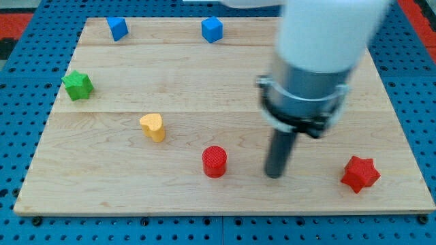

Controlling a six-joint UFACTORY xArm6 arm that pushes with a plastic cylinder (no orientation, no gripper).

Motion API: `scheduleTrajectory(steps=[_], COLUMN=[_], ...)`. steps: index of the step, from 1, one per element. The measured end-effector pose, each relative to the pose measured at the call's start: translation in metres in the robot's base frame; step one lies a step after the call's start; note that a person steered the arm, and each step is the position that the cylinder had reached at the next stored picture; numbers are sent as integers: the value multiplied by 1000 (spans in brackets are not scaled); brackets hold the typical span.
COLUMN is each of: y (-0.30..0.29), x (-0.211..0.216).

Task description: Move the red circle towards the bottom left

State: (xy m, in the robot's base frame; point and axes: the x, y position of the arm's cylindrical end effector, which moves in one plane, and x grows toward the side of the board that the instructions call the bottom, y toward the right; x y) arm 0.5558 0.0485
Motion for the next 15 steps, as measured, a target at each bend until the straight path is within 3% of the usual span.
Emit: scheduleTrajectory(steps=[1,2,6,13,14,15], y=[-42,-42,-100,-112,-165,-85], x=[-14,-19,0,20,25,28])
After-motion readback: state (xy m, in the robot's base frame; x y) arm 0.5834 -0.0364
